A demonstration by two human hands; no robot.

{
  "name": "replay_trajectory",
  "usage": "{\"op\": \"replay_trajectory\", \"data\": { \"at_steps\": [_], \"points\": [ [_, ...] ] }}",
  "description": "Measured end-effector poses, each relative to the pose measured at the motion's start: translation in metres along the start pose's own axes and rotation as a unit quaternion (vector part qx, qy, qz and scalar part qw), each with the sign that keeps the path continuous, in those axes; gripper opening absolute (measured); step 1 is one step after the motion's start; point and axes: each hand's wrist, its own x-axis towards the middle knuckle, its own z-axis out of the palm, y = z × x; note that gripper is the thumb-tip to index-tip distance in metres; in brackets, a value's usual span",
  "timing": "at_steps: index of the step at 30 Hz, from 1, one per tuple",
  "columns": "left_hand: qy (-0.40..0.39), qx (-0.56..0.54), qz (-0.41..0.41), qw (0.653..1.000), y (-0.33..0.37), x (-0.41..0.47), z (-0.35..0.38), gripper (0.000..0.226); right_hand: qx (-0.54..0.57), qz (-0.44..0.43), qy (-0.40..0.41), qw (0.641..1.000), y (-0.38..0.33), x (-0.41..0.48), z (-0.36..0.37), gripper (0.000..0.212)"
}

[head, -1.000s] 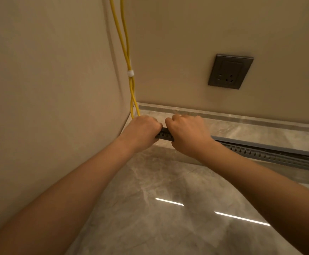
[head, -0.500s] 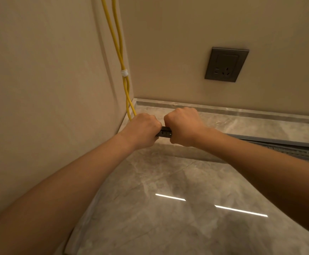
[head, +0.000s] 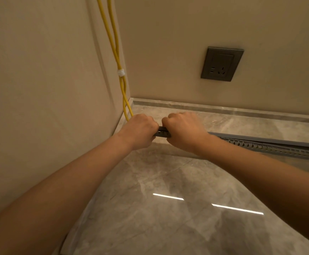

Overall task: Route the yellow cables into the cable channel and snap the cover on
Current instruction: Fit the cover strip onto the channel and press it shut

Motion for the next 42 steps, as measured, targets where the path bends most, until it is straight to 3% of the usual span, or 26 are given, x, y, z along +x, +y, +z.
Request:
{"op": "replay_trajectory", "data": {
  "at_steps": [4, 13, 25, 34, 42],
  "points": [
    [0.003, -0.005, 0.005, 1.0, -0.001, -0.001, 0.0, 0.022, -0.006, 0.006, 0.022, 1.0, -0.005, -0.009, 0.01, 0.018],
    [0.006, -0.026, 0.001, 1.0, -0.003, -0.007, -0.002, 0.026, 0.006, 0.052, 0.014, 0.999, -0.003, 0.002, 0.003, 0.011],
    [0.012, -0.054, -0.061, 0.997, 0.014, 0.002, -0.015, 0.024, 0.014, 0.046, 0.01, 0.999, 0.008, 0.006, -0.005, 0.008],
    [-0.004, 0.063, 0.032, 0.997, 0.014, 0.003, -0.016, 0.013, 0.004, 0.023, 0.051, 0.998, 0.001, -0.013, 0.009, 0.014],
    [-0.022, 0.066, 0.04, 0.997, 0.015, 0.004, -0.013, 0.017, 0.031, 0.067, 0.006, 0.997, 0.001, -0.007, 0.0, 0.012]
  ]
}}
